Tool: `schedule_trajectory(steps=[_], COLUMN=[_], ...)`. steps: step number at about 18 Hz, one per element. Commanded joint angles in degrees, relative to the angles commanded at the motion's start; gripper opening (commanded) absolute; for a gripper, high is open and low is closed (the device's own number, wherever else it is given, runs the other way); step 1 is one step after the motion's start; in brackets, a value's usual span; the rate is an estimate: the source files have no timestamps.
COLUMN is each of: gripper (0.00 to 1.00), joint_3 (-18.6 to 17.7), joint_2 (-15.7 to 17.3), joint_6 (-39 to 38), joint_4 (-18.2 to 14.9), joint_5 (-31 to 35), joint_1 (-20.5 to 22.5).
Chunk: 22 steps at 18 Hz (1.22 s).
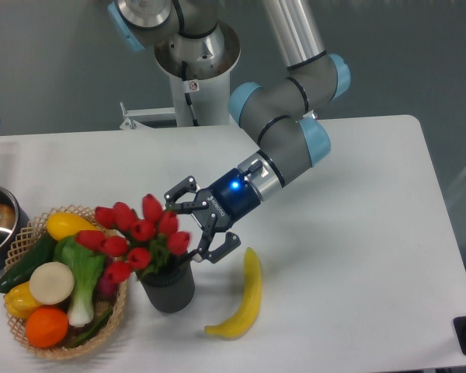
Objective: Insert the flowers into the vase
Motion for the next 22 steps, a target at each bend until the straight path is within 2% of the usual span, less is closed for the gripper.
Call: schedule_trajectory(steps=[3,8,15,17,20,22], gripper=[1.00,1.00,1.00,1.00,1.00,1.00], joint_3=[0.70,1.14,4.92,7.20,11.50,14.14], joint_2=[1.67,8.87,17.93,19.60,20.31,20.48], joint_6=[0.00,0.00,-4.39,-4.31,-2.56,1.56], joint_4=[0.09,0.00,-0.97,-4.63,-13.16,-18.95], joint_5=[8.76,24.77,42.61,47.53,53.69,57.73], joint_1=[0.35,2.11,5.97,6.15,6.68,6.68])
